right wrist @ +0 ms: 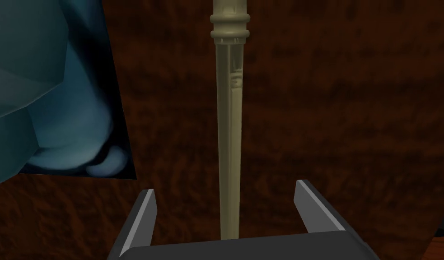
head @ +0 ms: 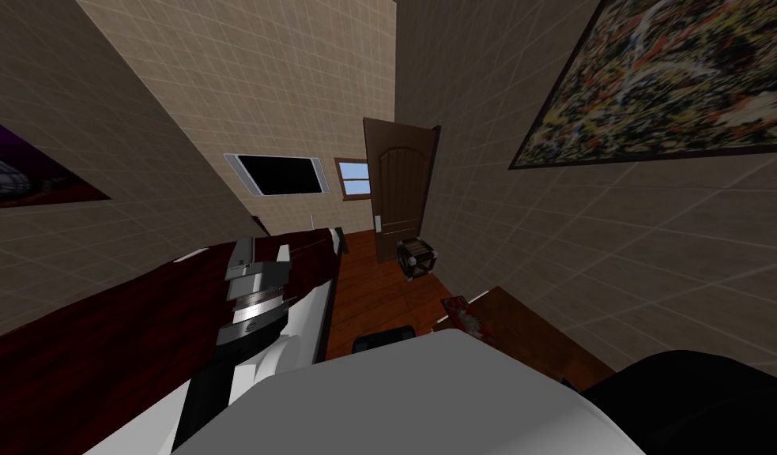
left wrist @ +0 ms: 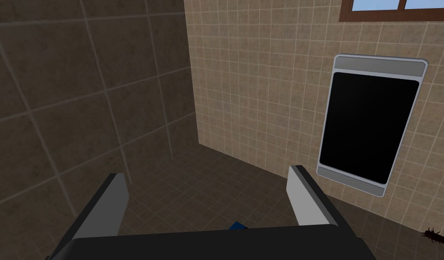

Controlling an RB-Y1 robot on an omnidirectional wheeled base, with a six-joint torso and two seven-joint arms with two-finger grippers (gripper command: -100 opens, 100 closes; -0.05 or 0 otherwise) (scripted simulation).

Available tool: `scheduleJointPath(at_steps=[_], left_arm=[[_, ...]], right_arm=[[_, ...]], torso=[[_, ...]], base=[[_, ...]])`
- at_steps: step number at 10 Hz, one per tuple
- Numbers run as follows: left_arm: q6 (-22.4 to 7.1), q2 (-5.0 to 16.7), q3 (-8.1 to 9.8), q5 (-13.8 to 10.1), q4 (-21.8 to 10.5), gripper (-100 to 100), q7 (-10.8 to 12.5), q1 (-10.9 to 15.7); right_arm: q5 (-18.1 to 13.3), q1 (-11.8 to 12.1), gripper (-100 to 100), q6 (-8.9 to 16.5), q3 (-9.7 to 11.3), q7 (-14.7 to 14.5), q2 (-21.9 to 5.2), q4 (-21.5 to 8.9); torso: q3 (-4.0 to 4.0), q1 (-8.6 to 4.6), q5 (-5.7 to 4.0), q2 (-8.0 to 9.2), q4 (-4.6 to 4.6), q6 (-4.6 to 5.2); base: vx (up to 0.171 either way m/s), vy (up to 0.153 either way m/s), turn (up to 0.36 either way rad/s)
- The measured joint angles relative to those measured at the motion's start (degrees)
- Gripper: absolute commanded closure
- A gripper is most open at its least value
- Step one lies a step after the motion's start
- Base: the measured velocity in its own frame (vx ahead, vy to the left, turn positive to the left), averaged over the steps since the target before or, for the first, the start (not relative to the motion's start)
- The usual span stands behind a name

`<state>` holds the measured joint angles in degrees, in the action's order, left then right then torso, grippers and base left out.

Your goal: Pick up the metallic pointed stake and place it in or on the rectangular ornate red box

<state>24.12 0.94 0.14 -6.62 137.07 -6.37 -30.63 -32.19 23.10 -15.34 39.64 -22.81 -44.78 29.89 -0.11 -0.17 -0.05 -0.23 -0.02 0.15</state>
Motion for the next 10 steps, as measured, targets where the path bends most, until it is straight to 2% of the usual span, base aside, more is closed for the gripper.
scheduleJointPath(at_steps=[1, 2, 3, 4, 5, 6, 10], left_arm=[[0.0, 0.0, 0.0, 0.0, 0.0, 0, 0.0, 0.0], [0.0, 0.0, 0.0, 0.0, 0.0, 0, 0.0, 0.0], [0.0, 0.0, 0.0, 0.0, 0.0, 0, 0.0, 0.0], [0.0, 0.0, 0.0, 0.0, 0.0, 0, 0.0, 0.0], [0.0, 0.0, 0.0, 0.0, 0.0, 0, 0.0, 0.0], [0.0, 0.0, 0.0, 0.0, 0.0, 0, 0.0, 0.0], [0.0, 0.0, 0.0, 0.0, 0.0, 0, 0.0, 0.0]], right_arm=[[0.0, -0.8, -100, 0.1, -0.4, -0.5, 1.4, -1.5], [-0.2, -0.7, -100, 1.3, 0.4, 0.2, 1.6, -0.2], [-0.2, -1.0, -100, 2.1, 0.1, 0.1, 2.5, -0.6], [-0.3, -1.2, -100, 3.3, 0.8, 0.5, 3.1, 0.1], [-0.3, -1.5, -100, 3.5, 0.4, 0.2, 3.8, -0.8], [-0.3, -1.5, 100, 3.4, 0.3, 0.0, 3.9, -0.9], [-0.3, -1.5, 100, 3.4, 0.3, 0.0, 3.8, -0.9]], torso=[[0.02, -0.11, -0.02, 0.04, 0.01, -0.02], [0.04, -0.17, -0.04, 0.08, 0.02, 0.0], [0.01, -0.1, -0.03, 0.02, 0.01, 0.01], [-0.02, -0.08, -0.02, -0.03, -0.01, 0.0], [-0.03, 0.01, 0.0, -0.05, -0.01, 0.0], [-0.04, 0.04, 0.01, -0.06, -0.02, 0.0], [-0.01, -0.1, -0.12, -0.04, 0.01, 0.02]], base=[[-0.037, -0.064, 0.048], [-0.011, -0.038, -0.027], [0.002, -0.034, -0.027], [0.002, -0.008, 0.009], [0.008, 0.0, -0.004], [0.0, 0.0, 0.0], [0.0, 0.0, 0.0]])
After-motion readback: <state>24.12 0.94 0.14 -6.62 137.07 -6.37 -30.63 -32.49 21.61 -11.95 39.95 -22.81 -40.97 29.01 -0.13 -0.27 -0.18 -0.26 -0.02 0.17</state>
